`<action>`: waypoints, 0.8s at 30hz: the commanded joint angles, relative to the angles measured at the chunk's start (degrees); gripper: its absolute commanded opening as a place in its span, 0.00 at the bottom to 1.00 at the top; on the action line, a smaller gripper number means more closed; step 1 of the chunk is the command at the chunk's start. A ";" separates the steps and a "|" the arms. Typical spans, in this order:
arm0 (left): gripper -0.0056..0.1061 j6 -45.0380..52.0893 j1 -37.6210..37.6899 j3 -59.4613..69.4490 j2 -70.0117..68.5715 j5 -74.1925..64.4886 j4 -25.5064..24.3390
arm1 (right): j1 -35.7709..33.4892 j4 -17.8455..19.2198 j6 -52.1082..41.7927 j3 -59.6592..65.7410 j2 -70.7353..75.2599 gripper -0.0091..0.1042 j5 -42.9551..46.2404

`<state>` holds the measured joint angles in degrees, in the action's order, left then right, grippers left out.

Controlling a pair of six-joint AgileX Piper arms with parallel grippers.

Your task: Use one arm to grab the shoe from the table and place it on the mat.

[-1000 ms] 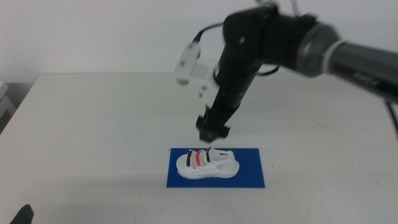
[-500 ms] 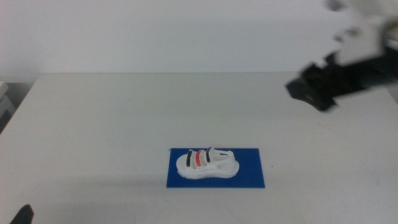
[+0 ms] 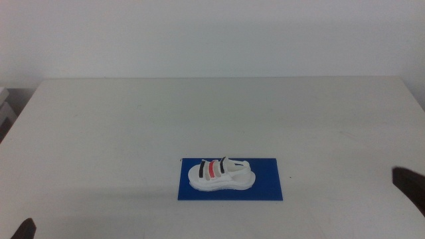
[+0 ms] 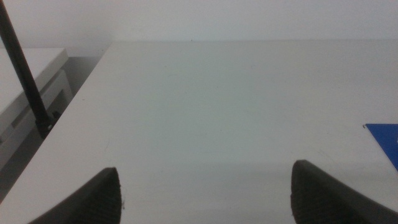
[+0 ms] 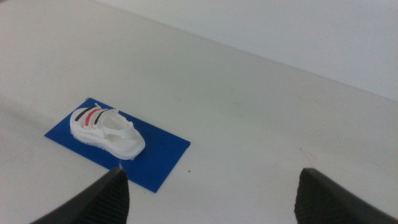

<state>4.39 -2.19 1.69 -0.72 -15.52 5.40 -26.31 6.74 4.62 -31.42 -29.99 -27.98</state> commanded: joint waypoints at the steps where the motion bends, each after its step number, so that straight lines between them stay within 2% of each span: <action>1: 0.89 -0.30 0.23 0.40 -0.75 4.58 0.44 | 0.42 1.93 0.64 2.11 4.27 0.89 6.20; 5: 0.89 -0.30 0.23 0.40 -0.75 4.58 0.44 | 0.42 5.91 1.24 6.50 10.19 0.89 7.00; 10: 0.89 -0.30 0.23 0.40 -0.75 4.58 0.44 | 2.83 9.69 8.85 9.22 15.26 0.89 6.93; 17: 0.89 -0.30 0.23 0.40 -0.75 4.58 0.44 | 10.25 7.84 10.75 12.61 21.07 0.89 7.27; 24: 0.89 -0.30 0.23 0.40 -0.75 4.58 0.44 | 10.57 8.62 10.75 19.01 27.40 0.89 7.28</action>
<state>4.39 -2.19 1.69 -0.72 -15.52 5.40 -16.24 13.98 15.49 -12.01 -3.20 -25.14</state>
